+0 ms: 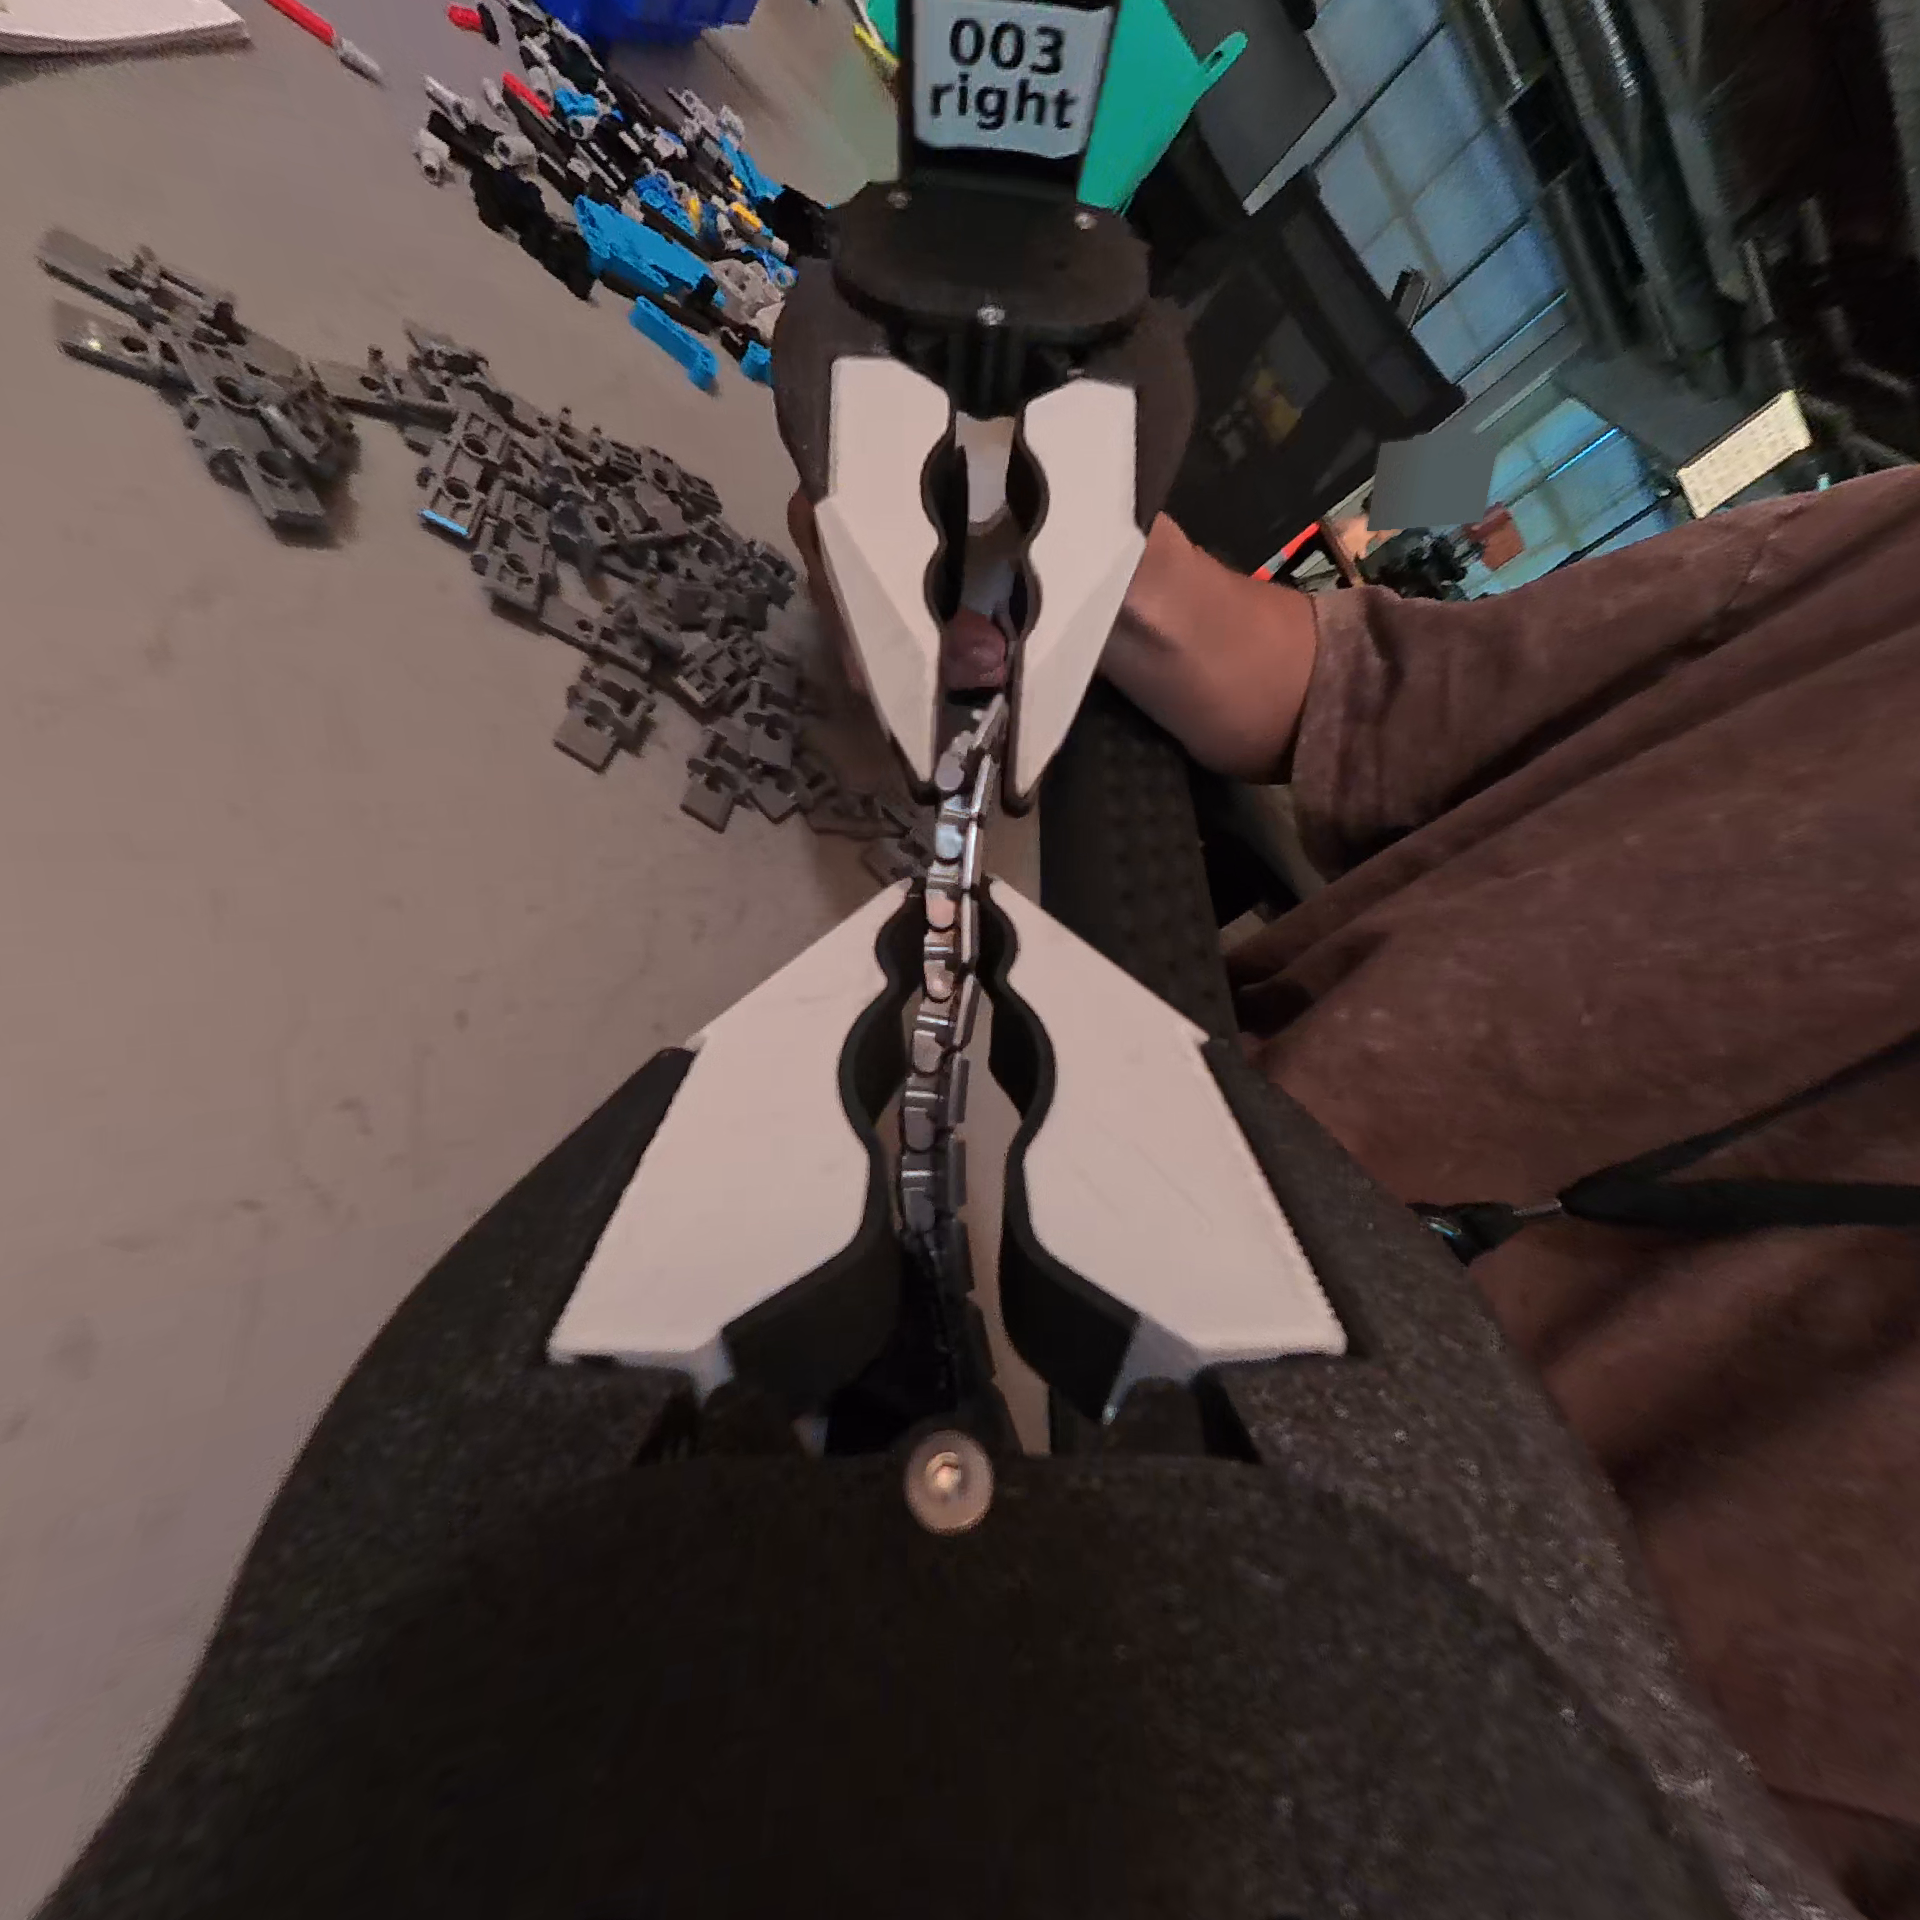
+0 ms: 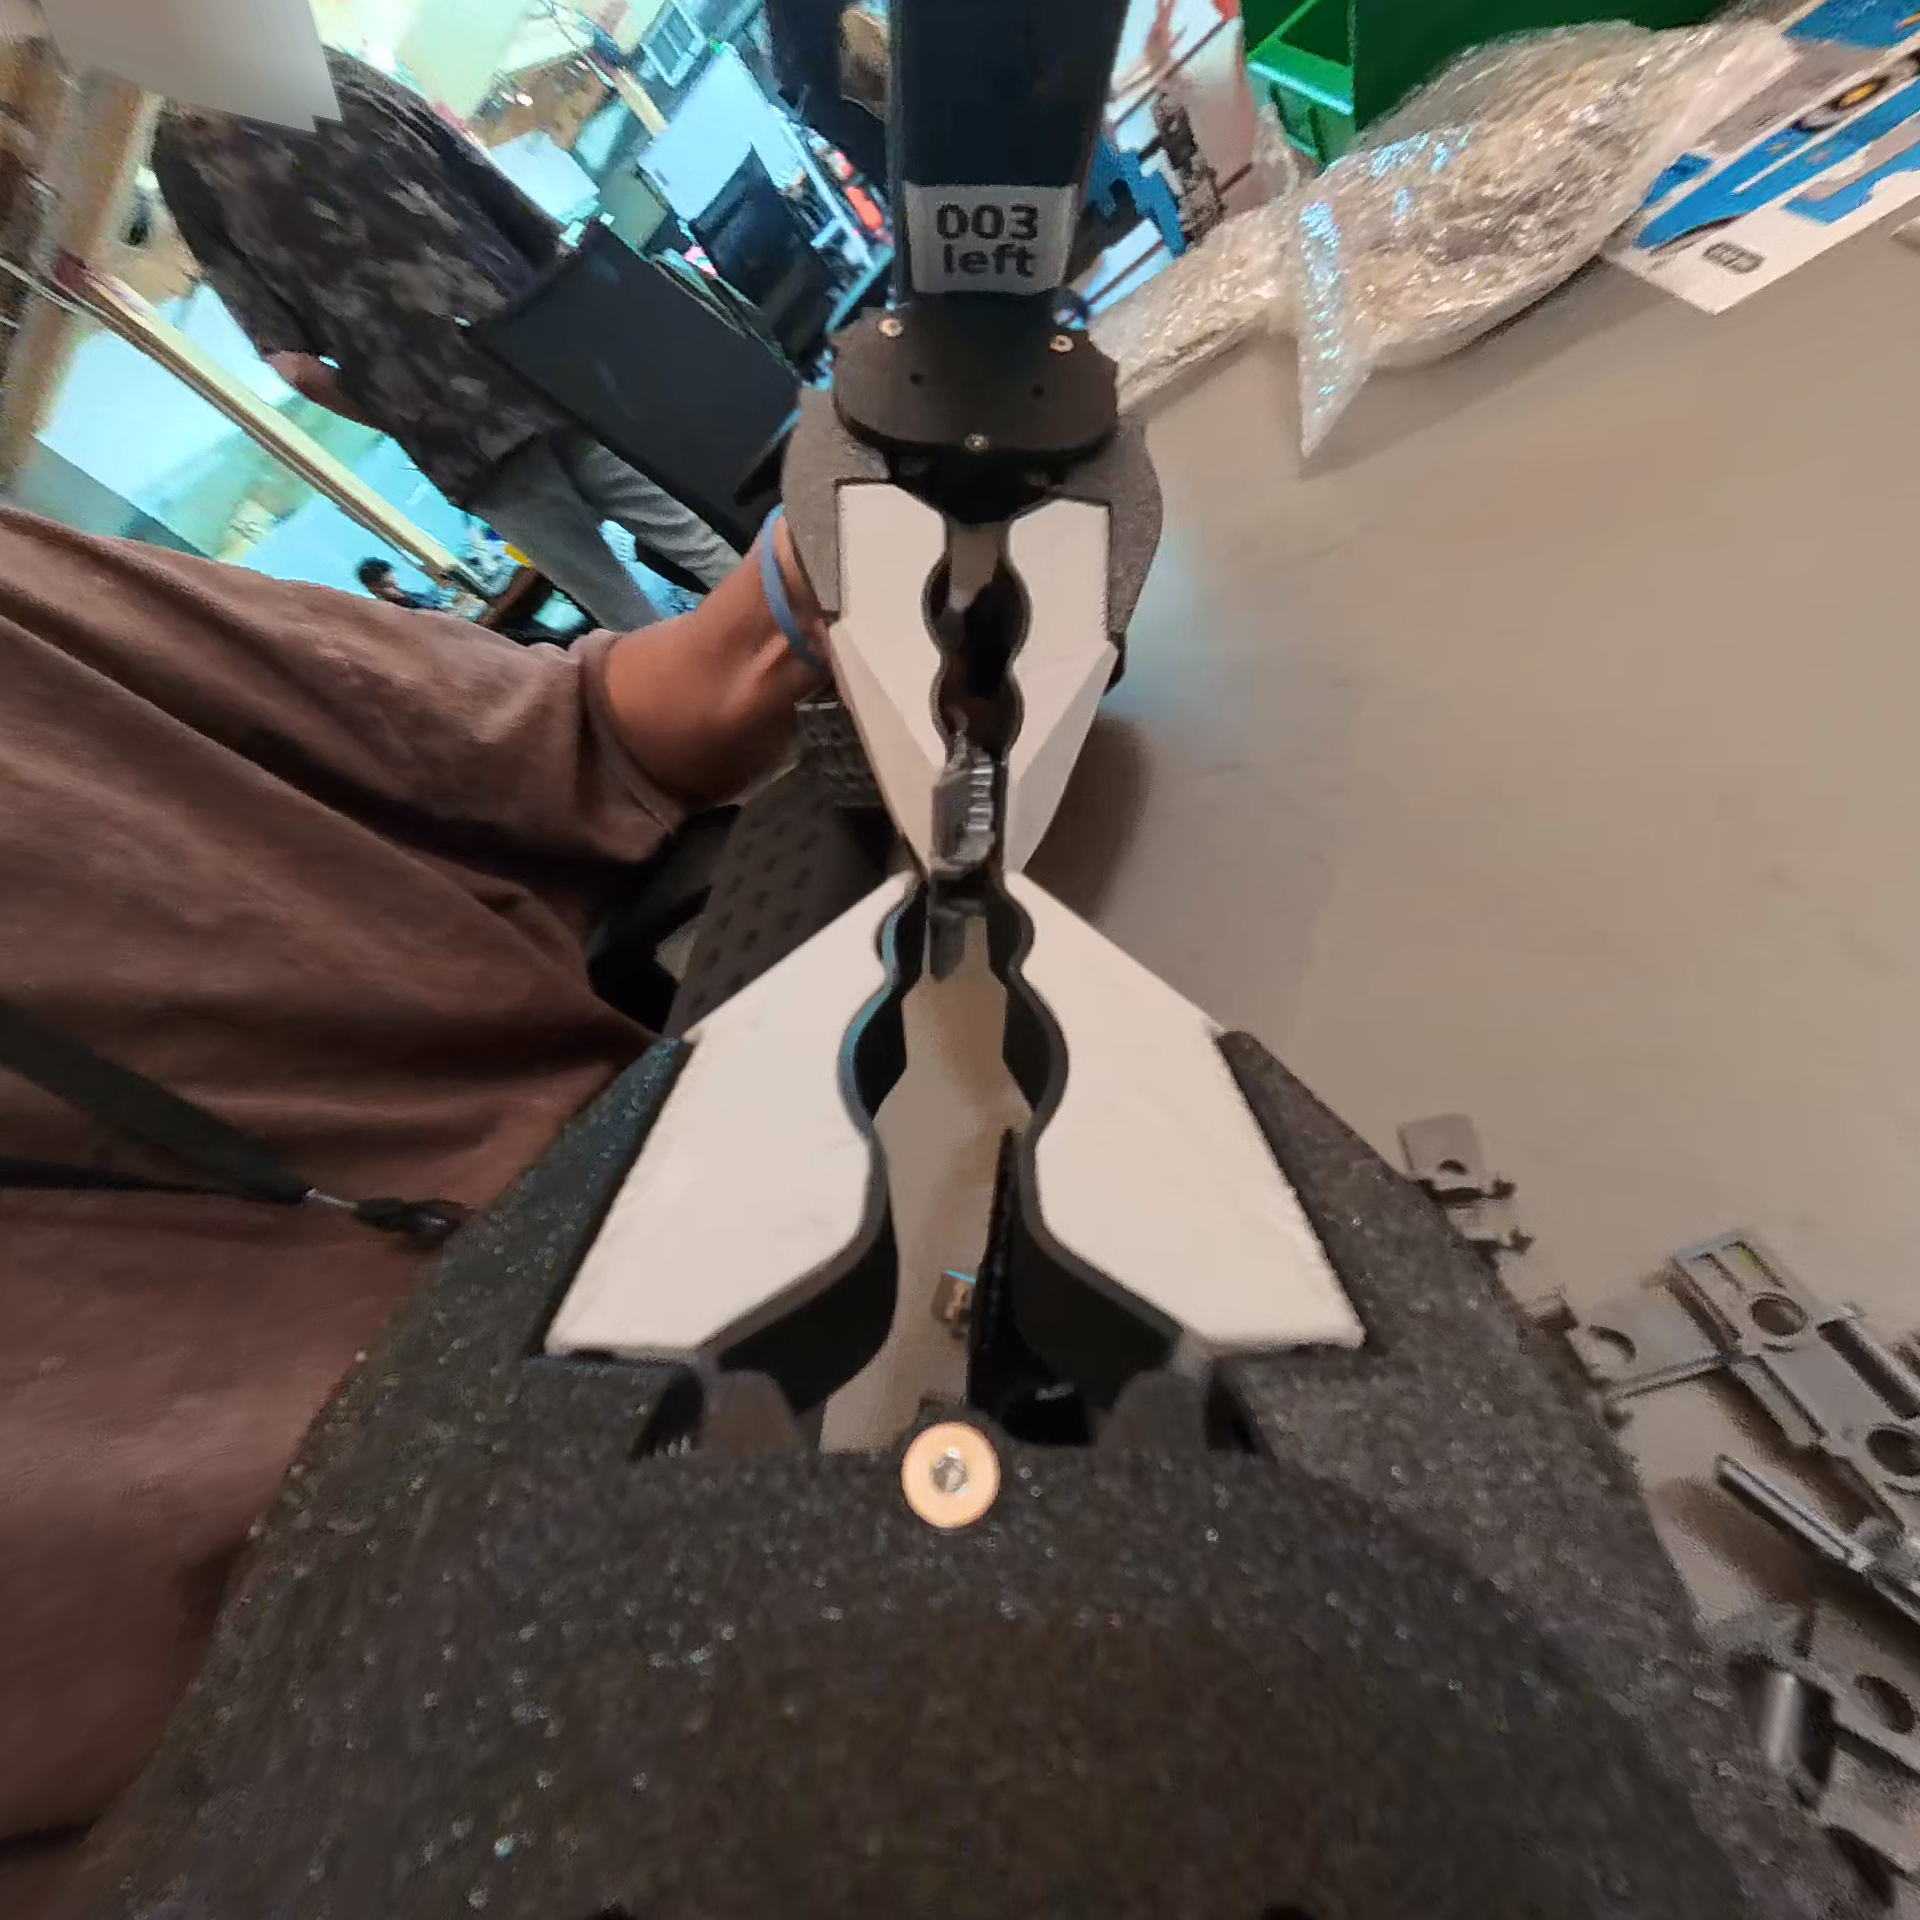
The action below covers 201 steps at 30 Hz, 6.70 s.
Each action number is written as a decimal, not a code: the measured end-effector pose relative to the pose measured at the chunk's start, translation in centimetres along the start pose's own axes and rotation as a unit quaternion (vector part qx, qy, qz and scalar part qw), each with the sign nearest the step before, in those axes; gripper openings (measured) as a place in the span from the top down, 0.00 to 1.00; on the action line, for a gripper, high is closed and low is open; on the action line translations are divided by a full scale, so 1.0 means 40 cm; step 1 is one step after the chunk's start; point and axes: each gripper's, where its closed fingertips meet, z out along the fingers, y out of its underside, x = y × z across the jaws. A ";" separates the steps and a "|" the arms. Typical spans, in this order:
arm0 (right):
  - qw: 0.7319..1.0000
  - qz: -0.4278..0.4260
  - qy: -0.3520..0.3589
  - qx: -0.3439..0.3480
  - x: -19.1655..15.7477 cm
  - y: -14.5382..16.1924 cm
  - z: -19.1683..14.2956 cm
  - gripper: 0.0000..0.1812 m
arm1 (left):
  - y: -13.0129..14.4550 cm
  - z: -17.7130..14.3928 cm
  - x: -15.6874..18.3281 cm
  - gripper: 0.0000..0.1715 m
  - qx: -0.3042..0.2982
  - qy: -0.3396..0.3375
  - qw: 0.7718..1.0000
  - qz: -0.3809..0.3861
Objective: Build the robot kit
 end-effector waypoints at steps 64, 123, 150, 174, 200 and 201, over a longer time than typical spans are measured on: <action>0.985 -0.163 -0.028 0.054 -0.170 -0.053 0.031 0.95 | -0.052 -0.049 0.177 0.94 0.038 -0.258 0.903 0.342; 0.893 -0.375 -0.070 -0.239 -0.368 -0.026 -0.008 0.91 | -0.021 0.014 0.343 0.96 0.083 -0.381 0.676 0.625; 0.801 -0.523 0.097 -0.275 -0.329 -0.151 0.058 0.92 | -0.091 -0.118 0.342 0.96 0.159 -0.434 0.677 0.573; 0.797 -0.463 0.156 -0.356 -0.285 -0.151 0.049 0.94 | -0.084 -0.125 0.290 0.96 0.101 -0.485 0.678 0.543; 0.661 -0.587 0.226 -0.409 -0.253 -0.135 0.050 0.95 | -0.071 -0.118 0.266 0.96 0.044 -0.525 0.633 0.567; 0.664 -0.588 0.222 -0.405 -0.254 -0.132 0.049 0.95 | -0.070 -0.117 0.266 0.96 0.048 -0.520 0.641 0.563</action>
